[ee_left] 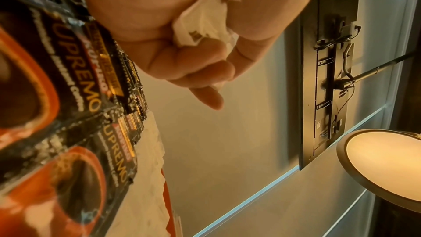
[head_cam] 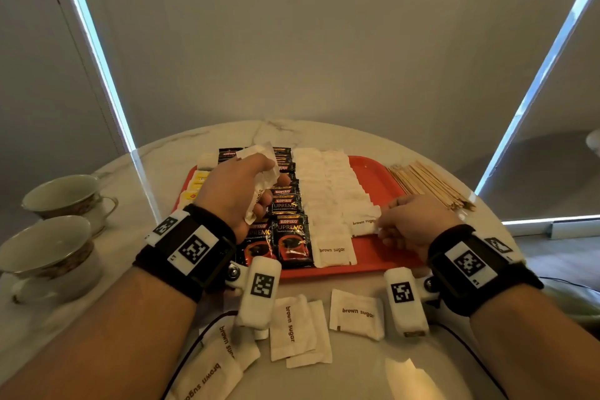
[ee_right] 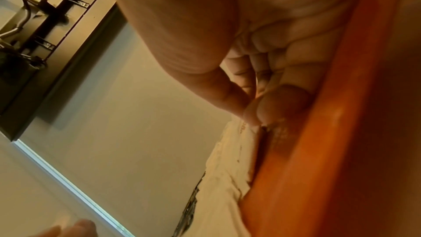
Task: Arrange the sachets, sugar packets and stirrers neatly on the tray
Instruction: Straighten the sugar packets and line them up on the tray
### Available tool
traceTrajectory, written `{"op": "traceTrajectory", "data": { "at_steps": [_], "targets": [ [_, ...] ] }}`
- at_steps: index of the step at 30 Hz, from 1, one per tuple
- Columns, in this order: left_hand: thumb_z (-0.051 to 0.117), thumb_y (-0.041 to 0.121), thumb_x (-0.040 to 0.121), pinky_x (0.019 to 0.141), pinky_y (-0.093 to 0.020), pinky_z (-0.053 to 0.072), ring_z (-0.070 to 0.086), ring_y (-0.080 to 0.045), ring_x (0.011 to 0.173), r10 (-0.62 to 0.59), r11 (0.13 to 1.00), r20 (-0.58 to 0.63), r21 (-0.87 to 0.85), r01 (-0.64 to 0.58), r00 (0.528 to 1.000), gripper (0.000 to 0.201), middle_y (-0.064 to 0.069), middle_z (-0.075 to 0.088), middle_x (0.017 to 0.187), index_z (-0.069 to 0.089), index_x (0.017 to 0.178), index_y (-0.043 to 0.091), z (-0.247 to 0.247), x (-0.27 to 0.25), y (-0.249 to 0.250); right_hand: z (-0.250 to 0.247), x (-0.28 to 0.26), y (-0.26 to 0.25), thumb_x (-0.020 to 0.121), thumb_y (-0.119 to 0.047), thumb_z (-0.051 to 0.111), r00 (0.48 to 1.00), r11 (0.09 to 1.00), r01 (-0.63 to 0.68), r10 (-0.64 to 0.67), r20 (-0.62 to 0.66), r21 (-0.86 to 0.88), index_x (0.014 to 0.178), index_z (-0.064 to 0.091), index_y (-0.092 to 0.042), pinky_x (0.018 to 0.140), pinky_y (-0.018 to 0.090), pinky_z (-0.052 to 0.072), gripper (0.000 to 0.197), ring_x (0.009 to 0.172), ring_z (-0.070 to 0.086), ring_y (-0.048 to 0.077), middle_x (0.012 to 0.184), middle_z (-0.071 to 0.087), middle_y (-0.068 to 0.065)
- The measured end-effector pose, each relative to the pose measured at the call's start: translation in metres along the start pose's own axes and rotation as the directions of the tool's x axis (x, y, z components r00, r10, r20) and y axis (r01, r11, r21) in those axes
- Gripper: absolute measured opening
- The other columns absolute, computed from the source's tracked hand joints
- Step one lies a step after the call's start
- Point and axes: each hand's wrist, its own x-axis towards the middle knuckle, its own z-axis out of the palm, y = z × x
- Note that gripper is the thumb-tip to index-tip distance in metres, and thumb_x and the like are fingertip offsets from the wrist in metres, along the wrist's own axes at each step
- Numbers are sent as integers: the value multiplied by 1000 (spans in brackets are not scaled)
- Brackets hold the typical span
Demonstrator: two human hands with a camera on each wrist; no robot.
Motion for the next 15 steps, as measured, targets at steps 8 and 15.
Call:
{"op": "traceTrajectory", "data": {
  "at_steps": [8,15],
  "targets": [
    [49,12,97,37,-20,31,46,-14,50,13,1000,16,-24,-13,1000,20,-14,77,84,63,108,2,5,-10,3,1,5,2,84,3,73,1000,1000,22,-22,-4,17,106,66,0,90,55,58,24,74,70,32,82,75,19],
    [65,20,100,35,-18,32,48,-10,47,89,990,87,102,-97,992,10,-3,76,82,72,102,12,13,-18,0,11,-22,-18,88,-34,77,916,915,402,-401,-23,24,94,70,-15,66,34,54,20,68,60,15,78,66,0]
  ]
}}
